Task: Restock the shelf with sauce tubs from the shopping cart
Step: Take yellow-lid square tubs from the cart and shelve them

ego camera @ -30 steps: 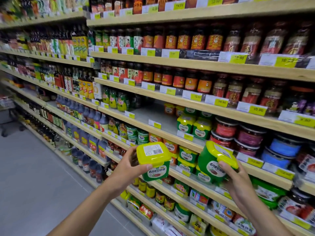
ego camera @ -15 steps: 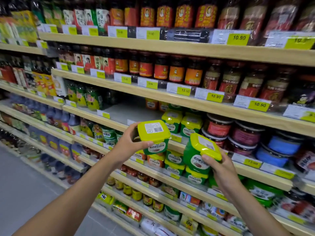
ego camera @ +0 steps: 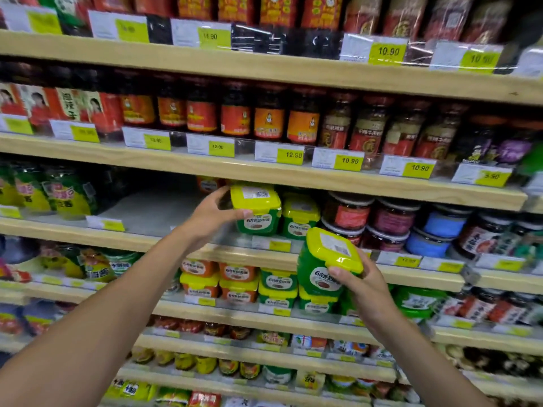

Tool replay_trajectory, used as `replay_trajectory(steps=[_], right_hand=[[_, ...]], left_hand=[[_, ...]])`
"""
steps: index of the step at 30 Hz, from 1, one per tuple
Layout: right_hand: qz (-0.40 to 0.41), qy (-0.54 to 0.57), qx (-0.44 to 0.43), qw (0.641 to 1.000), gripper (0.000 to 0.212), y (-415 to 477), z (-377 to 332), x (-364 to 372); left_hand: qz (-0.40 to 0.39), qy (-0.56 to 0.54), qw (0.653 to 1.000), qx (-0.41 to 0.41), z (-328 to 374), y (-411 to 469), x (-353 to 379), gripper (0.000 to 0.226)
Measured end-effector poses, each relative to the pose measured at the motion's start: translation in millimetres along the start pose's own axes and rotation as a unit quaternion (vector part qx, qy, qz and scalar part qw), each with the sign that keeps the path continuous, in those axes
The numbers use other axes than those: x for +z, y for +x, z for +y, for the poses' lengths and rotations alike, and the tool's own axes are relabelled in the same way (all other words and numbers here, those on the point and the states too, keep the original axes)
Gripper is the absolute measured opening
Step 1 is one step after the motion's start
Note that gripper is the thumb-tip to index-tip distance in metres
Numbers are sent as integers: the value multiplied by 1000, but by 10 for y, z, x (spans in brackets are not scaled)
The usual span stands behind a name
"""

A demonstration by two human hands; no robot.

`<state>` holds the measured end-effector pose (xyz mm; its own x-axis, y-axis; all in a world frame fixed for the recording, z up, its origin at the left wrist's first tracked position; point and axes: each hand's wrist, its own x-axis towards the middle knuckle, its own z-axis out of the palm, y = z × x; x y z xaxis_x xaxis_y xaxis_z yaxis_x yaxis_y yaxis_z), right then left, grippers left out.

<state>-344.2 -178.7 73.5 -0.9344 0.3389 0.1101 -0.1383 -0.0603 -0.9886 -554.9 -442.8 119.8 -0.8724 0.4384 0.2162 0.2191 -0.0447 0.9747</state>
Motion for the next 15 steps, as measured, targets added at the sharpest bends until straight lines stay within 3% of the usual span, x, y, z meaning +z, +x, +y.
replay_trajectory(steps=[5, 9, 15], right_hand=[[29, -10, -8, 1000, 90, 12, 26, 178], [40, -11, -18, 999, 86, 20, 31, 308], [53, -25, -30, 998, 83, 60, 8, 415]], left_hand=[[-34, -10, 999, 5, 6, 270, -123, 101], [-68, -10, 998, -3, 12, 424, -128, 91], [-73, -62, 995, 10, -26, 617, -24, 101]])
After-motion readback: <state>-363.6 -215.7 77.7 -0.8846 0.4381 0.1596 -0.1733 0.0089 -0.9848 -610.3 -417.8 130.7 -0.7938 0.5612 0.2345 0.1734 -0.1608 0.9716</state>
